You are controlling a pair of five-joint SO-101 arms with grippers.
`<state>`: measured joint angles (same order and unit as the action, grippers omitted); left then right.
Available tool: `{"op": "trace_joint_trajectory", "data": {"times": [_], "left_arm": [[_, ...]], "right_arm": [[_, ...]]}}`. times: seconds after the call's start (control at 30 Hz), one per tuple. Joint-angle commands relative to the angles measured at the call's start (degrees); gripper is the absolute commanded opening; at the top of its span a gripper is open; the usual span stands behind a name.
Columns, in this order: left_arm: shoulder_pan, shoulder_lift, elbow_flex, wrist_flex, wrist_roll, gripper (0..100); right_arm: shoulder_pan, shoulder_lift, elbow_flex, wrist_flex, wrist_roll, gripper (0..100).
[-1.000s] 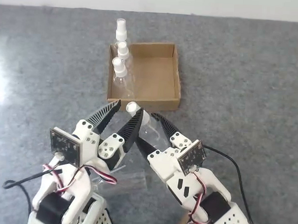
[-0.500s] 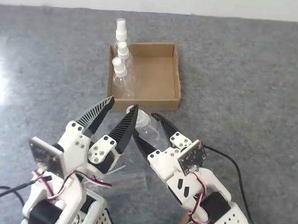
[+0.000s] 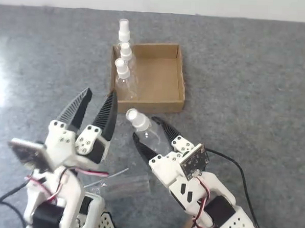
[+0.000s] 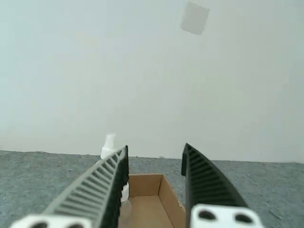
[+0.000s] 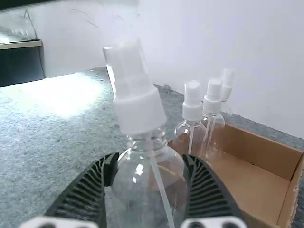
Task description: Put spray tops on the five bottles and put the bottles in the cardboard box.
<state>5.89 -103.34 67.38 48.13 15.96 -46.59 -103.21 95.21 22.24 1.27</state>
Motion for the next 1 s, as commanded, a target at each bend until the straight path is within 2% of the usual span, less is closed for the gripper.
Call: {"op": "trace_joint_trajectory", "data": {"times": [0.0, 0.3, 0.6, 0.77, 0.97], "left_arm": [[-0.4, -1.0, 3.6, -5.4, 0.6, 17], [3.4, -0.9, 6.2, -5.0, 0.4, 17], [7.4, -0.9, 9.5, -6.7, -2.8, 17], [6.9, -0.8, 12.4, -11.2, -3.3, 17], [6.9, -0.7, 12.4, -11.4, -4.0, 17]], "right_arm": [[-2.2, -0.6, 1.1, -0.6, 0.9, 2.0], [-2.4, -0.7, 1.1, 0.3, 0.9, 2.0], [-2.5, -0.7, 1.1, 0.3, 0.8, 2.0], [-2.6, -0.7, 1.1, 0.3, 0.8, 2.0], [-3.5, -0.7, 1.1, 0.6, 1.2, 2.0]]}}
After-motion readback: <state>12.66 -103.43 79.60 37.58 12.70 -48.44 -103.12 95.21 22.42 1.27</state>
